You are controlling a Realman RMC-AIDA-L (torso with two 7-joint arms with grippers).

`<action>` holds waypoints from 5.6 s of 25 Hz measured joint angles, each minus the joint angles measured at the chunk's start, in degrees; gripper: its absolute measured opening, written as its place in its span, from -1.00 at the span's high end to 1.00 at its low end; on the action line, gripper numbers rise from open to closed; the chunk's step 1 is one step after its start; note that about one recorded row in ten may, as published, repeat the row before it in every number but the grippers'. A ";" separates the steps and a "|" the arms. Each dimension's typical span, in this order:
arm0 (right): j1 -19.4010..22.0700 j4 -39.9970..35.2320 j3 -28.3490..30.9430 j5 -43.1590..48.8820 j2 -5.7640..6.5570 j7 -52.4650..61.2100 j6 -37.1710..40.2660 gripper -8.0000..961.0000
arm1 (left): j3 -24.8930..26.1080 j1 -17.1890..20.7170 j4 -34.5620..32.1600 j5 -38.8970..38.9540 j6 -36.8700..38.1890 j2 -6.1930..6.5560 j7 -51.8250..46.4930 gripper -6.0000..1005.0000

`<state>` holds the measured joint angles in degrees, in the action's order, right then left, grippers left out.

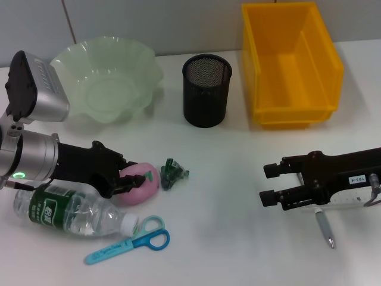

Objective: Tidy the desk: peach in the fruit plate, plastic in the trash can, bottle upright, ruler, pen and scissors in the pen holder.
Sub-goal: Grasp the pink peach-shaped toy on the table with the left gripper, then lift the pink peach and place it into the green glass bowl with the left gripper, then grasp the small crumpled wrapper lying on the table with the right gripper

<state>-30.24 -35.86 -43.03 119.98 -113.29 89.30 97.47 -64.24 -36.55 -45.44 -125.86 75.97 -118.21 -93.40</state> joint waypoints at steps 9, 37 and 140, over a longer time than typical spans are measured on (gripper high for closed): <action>0.00 -0.04 -0.04 0.13 0.00 0.00 0.00 -0.71 | 1.04 0.39 -0.46 1.26 1.00 0.00 0.12 0.53; -0.49 -0.31 -0.22 0.18 0.00 -0.02 0.00 -0.71 | 17.89 1.55 17.46 41.51 -11.46 -0.40 23.48 0.88; -9.38 -6.32 -4.03 2.11 -0.26 22.62 0.95 -0.70 | 1.81 3.98 8.17 20.09 16.45 4.25 7.09 -0.68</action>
<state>-39.62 -42.18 -47.06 122.08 -113.55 111.92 98.42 -62.43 -32.57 -37.27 -105.77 92.43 -113.96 -86.31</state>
